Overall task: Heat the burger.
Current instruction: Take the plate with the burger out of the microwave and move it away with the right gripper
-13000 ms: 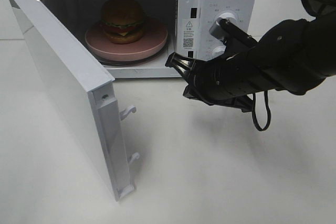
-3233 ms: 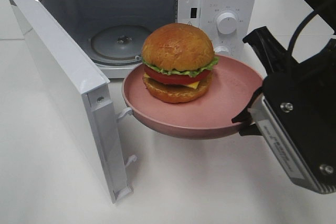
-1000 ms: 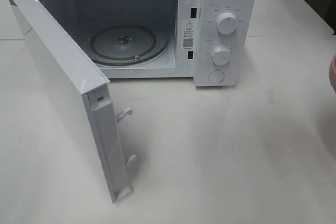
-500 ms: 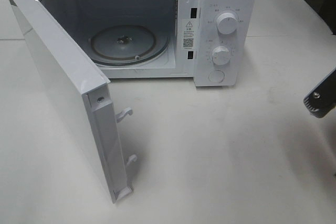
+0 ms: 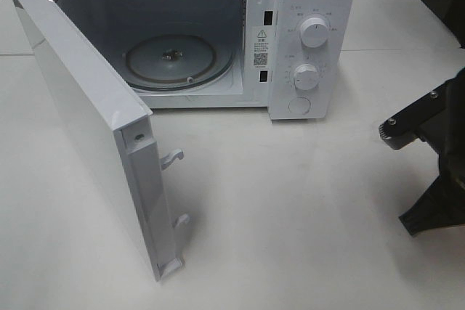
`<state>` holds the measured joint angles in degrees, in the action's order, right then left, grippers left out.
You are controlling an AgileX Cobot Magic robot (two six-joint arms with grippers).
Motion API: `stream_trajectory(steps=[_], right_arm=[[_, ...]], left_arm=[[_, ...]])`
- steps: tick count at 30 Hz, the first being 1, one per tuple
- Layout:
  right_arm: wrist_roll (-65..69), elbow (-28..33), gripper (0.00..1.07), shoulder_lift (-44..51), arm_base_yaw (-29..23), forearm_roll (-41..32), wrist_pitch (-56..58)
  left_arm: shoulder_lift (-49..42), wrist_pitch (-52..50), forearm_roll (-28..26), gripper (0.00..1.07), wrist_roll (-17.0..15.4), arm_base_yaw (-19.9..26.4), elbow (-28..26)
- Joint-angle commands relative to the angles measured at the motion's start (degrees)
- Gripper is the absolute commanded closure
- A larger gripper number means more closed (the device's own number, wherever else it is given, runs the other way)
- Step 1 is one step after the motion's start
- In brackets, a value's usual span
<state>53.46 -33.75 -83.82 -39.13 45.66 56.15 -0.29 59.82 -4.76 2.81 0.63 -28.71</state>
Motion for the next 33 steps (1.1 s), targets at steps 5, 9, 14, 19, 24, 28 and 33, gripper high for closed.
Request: stream_trajectory(steps=[5, 9, 14, 19, 24, 28, 33], right_arm=[[4.81, -2.81, 1.07, -7.22, 0.00, 3.78, 0.63], [6.88, -3.55, 1.07, -10.37, 0.00, 3.84, -2.12], [10.08, -3.61, 1.07, -14.21, 0.00, 4.24, -3.72], [14.61, -3.61, 1.06, -17.13, 0.00, 6.93, -4.01], [17.70, -3.61, 1.03, -19.14, 0.00, 9.28, -4.07], [18.56, -3.61, 0.96, -19.54, 0.00, 9.51, -4.93], [16.56, -3.61, 0.80, -19.48, 0.00, 7.51, -4.58]], left_arm=[[-1.32, -0.52, -0.23, 0.07, 0.00, 0.23, 0.17], [-1.32, -0.52, -0.23, 0.07, 0.00, 0.23, 0.17], [-1.32, -0.52, -0.23, 0.07, 0.00, 0.23, 0.17], [-1.32, -0.52, -0.23, 0.07, 0.00, 0.23, 0.17], [-1.32, -0.52, -0.23, 0.07, 0.00, 0.23, 0.17], [-1.32, -0.52, -0.23, 0.07, 0.00, 0.23, 0.17], [-1.32, -0.52, -0.23, 0.07, 0.00, 0.23, 0.17]])
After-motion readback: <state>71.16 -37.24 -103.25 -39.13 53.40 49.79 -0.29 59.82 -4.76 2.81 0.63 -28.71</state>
